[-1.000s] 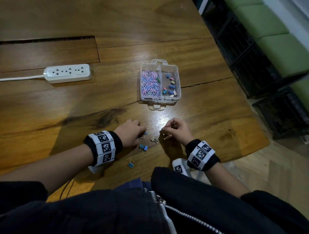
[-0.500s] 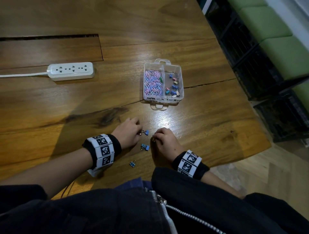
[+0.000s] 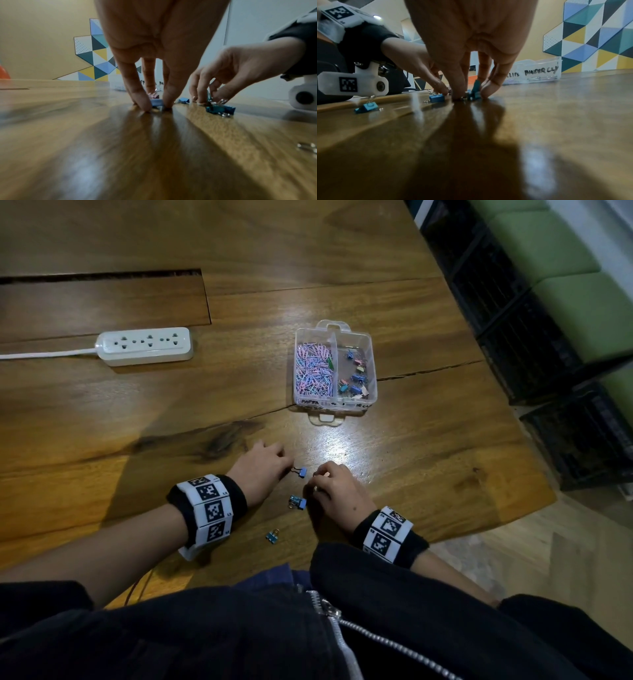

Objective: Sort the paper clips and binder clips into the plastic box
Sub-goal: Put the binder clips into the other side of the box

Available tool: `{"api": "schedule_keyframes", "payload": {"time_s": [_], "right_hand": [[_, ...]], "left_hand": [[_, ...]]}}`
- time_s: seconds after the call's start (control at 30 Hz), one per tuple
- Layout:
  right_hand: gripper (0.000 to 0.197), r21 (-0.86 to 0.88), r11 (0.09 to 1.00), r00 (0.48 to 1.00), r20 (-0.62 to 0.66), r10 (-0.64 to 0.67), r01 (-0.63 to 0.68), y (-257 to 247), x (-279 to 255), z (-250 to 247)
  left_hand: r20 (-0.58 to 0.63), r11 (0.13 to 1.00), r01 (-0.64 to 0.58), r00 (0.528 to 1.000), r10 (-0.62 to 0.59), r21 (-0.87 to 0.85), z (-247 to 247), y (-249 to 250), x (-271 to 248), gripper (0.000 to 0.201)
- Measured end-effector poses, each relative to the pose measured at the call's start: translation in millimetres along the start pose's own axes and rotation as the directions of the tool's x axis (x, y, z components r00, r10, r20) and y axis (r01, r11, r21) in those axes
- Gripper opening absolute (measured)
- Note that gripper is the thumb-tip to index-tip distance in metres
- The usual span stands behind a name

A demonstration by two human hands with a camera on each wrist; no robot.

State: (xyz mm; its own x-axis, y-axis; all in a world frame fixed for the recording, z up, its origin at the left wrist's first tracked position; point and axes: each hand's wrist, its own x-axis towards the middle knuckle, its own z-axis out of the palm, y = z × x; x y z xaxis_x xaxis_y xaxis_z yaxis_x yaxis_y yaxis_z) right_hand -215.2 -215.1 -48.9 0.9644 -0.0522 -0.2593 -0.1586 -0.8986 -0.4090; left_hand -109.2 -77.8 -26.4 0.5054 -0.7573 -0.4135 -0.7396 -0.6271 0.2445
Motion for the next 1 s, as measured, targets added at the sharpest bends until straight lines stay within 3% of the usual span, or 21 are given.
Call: {"api": "schedule_keyframes", "payload": {"time_s": [0.13, 0.27, 0.37, 0.5, 0.63, 0.8, 0.9, 1.0], "right_hand": [[0.024, 0.12, 0.986, 0.993, 0.037, 0.116, -0.119, 3, 6, -7], [0.014, 0.246, 0.924, 0.955, 0.029, 0.295, -0.293, 13, 16, -18], [0.005, 0.283, 0.895, 0.936, 0.035, 0.349, -0.344, 20, 22, -30], [0.022, 0.398, 0.82, 0.905, 0.074, 0.418, -0.412, 27, 26, -41], [0.015, 0.515, 0.781, 0.899, -0.048, 0.436, -0.352, 29, 41, -72], [0.011, 0.483, 0.847, 0.866, -0.303, 0.398, -0.221, 28, 73, -114], [0.024, 0.459, 0.865, 0.864, -0.333, 0.378, -0.201, 30, 84, -115], [0.023, 0.524, 0.837, 0.86, -0.346, 0.375, -0.154, 29, 73, -103]], "left_hand": [[0.055, 0.998, 0.034, 0.998, -0.031, -0.058, -2, -2, -1, 0.037], [0.11, 0.972, 0.113, 0.99, -0.092, -0.204, -1, -7, 7, 0.02], [0.106, 0.955, 0.134, 0.988, -0.109, -0.265, -2, -10, 13, 0.014], [0.079, 0.964, 0.12, 0.991, -0.104, -0.237, -1, -10, 10, 0.02], [0.064, 0.96, 0.117, 0.993, -0.104, -0.253, -2, -14, 7, 0.019], [0.034, 0.936, 0.12, 0.993, -0.115, -0.33, -9, -24, 4, 0.017], [0.014, 0.928, 0.11, 0.994, -0.112, -0.356, -11, -29, 3, 0.014], [-0.024, 0.911, 0.083, 0.995, -0.102, -0.404, -20, -26, 4, 0.014]]}}
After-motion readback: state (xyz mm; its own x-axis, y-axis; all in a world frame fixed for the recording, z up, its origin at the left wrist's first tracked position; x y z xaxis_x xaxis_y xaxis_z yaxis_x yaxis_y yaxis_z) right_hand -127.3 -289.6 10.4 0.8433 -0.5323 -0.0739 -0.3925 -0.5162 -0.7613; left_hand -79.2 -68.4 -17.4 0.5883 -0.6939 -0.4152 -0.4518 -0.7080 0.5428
